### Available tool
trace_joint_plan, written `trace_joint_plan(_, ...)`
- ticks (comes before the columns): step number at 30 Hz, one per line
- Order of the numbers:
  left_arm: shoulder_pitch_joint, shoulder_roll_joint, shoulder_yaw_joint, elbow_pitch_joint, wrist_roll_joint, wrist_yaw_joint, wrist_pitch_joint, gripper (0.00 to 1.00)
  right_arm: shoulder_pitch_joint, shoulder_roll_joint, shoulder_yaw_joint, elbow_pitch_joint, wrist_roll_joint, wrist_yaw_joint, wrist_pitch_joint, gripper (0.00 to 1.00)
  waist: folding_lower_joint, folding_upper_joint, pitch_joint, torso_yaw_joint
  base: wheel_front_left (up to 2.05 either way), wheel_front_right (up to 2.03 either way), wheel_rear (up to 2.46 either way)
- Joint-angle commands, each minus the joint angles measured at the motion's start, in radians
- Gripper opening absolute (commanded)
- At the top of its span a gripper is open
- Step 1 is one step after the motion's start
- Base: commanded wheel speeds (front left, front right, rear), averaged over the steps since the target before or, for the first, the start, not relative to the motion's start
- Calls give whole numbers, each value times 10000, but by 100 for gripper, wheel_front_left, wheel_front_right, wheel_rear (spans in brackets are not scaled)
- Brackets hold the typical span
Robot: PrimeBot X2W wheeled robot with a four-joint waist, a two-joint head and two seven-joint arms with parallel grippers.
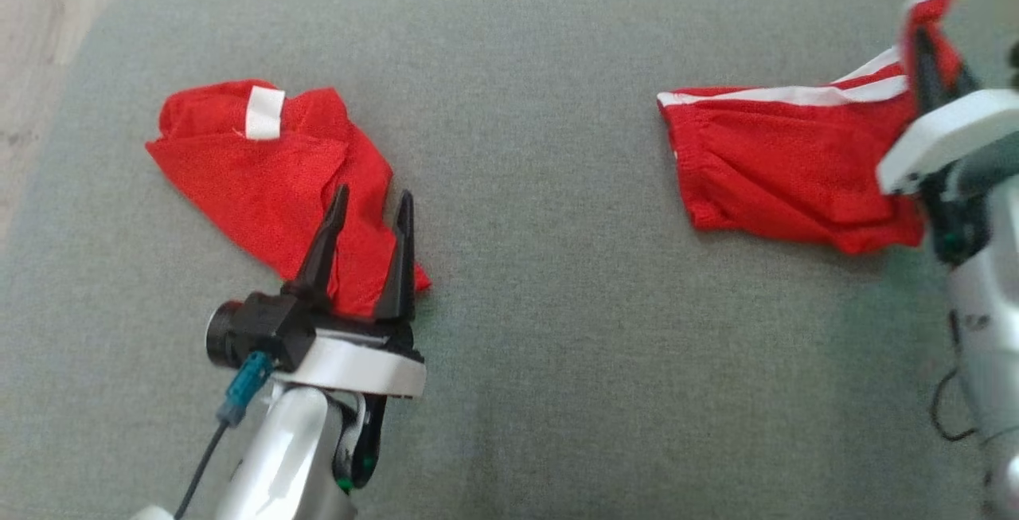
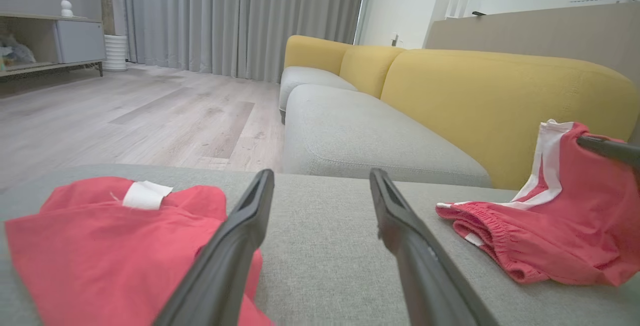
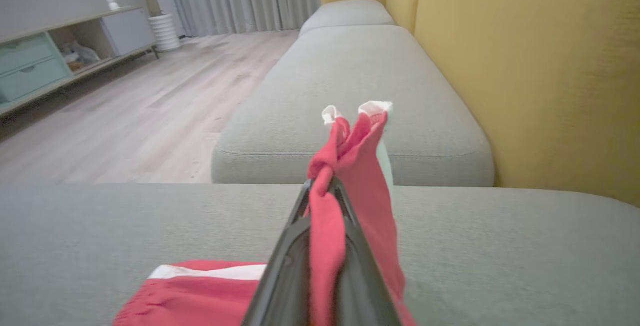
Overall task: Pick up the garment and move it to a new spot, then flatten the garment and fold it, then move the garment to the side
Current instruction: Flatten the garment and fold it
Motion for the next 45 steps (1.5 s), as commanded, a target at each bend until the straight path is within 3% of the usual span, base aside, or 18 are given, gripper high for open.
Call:
trace_joint_plan(1, -39, 86, 332, -284, -49, 61, -51, 100, 19, 93, 281, -438, 132, -7, -75, 0, 2, -1, -150, 31, 0, 0, 0)
trace_joint_plan(12, 243, 85, 378, -369, -141, 115, -51, 100, 535, 747, 1754, -998, 785, -7, 37, 0, 2, -1, -299, 224, 0, 0, 0)
trace_joint_plan(24, 77, 85, 259, -393, -230, 160, -51, 100, 509, 1243, 3017, -305, 905, -7, -114, 0, 2, -1, -89, 487, 0, 0, 0)
trace_joint_plan(25, 74, 85, 249, -376, -238, 165, -51, 100, 531, 1250, 3176, -166, 894, -7, -47, 3, 2, -1, -93, 498, 0, 0, 0)
trace_joint_plan(26, 64, 85, 244, -355, -248, 161, -51, 100, 558, 1271, 3300, -31, 952, -7, 37, 100, 2, -1, -102, 509, 0, 0, 0)
trace_joint_plan(31, -30, 86, 498, -398, -242, 178, -51, 100, 419, 1148, 3560, -287, 1513, -7, -593, 100, 2, -1, -219, 390, 0, 0, 0)
trace_joint_plan(35, -24, 92, 673, -443, -121, 135, -51, 100, 274, 688, 3042, -597, 1592, -7, -1231, 100, 2, -1, -412, 69, 0, 0, 0)
trace_joint_plan(41, 46, 90, 947, -559, -69, 104, -51, 100, 746, 43, 1980, -1247, 624, -7, -2104, 100, 2, -1, -739, -512, 0, 0, 0)
trace_joint_plan(45, 152, 89, 985, -572, -44, 108, -51, 100, 1415, 24, 1367, -1840, 227, -7, -2294, 100, 2, -1, -891, -767, 0, 0, 0)
